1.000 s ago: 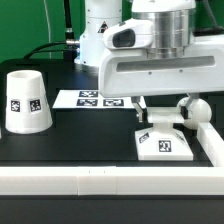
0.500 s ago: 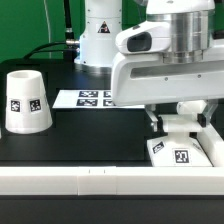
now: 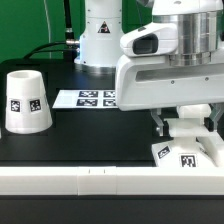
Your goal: Assemble lamp
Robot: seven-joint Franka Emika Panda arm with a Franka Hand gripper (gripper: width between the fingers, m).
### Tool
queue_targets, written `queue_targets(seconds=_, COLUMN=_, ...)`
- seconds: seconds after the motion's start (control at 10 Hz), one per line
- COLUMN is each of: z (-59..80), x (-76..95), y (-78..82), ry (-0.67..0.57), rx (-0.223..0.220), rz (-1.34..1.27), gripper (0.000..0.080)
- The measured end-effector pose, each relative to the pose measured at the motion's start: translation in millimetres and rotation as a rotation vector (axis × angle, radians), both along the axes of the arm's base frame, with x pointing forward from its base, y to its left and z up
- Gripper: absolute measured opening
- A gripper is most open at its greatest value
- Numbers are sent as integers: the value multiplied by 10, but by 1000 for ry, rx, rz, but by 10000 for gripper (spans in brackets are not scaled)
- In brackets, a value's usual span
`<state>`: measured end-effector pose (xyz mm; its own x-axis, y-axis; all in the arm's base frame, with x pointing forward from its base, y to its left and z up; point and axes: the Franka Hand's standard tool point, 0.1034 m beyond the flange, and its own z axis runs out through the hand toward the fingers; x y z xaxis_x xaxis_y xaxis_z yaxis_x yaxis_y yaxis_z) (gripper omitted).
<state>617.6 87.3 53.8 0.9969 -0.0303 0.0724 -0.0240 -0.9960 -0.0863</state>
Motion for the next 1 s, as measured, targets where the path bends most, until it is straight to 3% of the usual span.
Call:
queue_targets(seconds=0.1, z=-2, x=-1, y=0, ry=0, rx=0, rz=0, gripper=542)
queue_targets(seconds=0.2, z=-2, x=-2, y=0, ry=0, rx=0, rz=0, gripper=662)
queue_targets(seconds=0.4, z=1, x=-21, y=-18, ry=-12, rx=0, rz=1, gripper=693)
queue_targets(seconds=0.7, z=70, x=-462, y=-55, ry=-20, rx=-6, rz=-25, gripper=698)
queue_targets(seconds=1.0, z=183, x=-838, y=141, ry=0, rx=21, rz=-124, gripper=698)
